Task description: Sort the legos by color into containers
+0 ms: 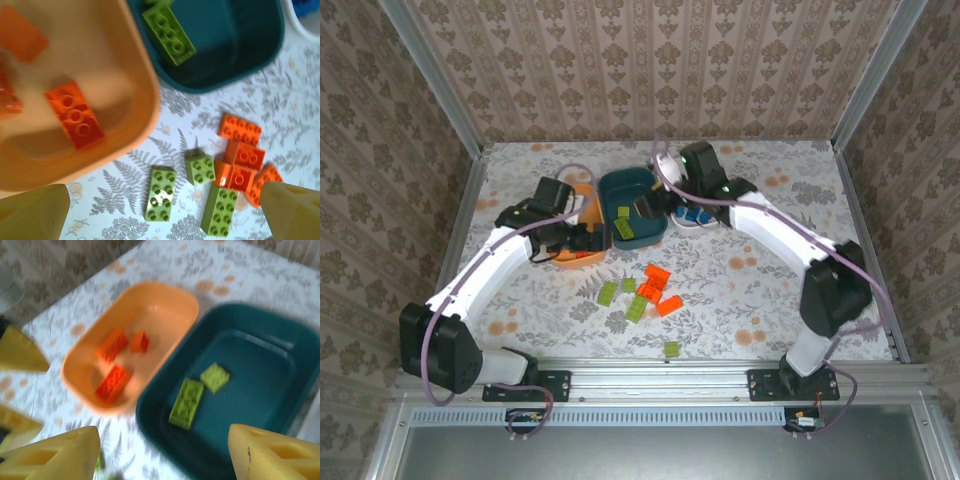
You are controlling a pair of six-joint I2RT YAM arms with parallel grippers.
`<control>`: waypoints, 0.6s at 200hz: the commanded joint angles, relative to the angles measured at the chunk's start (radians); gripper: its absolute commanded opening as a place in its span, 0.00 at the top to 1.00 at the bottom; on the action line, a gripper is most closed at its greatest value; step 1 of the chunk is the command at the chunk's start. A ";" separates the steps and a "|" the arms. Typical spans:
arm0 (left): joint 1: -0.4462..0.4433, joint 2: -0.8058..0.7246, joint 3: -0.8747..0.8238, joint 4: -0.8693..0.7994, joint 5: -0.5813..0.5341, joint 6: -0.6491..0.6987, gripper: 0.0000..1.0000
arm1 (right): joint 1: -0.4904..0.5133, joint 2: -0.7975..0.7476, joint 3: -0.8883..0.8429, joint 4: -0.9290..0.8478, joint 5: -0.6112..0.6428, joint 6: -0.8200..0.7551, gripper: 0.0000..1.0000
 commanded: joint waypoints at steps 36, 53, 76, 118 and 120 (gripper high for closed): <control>-0.016 0.010 -0.097 0.112 -0.035 -0.033 0.00 | 0.158 -0.442 -0.572 -0.186 -0.064 -0.453 0.24; -0.016 0.020 -0.116 0.143 -0.051 -0.053 0.00 | 0.173 -0.512 -0.697 -0.122 -0.056 -0.451 0.23; -0.015 0.014 -0.151 0.170 -0.052 -0.125 0.00 | 0.222 -0.533 -0.729 -0.147 -0.044 -0.497 0.22; -0.015 -0.008 -0.164 0.171 -0.051 -0.155 0.00 | 0.318 -0.450 -0.712 -0.218 0.015 -0.596 0.22; -0.015 -0.011 -0.164 0.170 -0.053 -0.155 0.00 | 0.323 -0.444 -0.711 -0.220 0.020 -0.601 0.22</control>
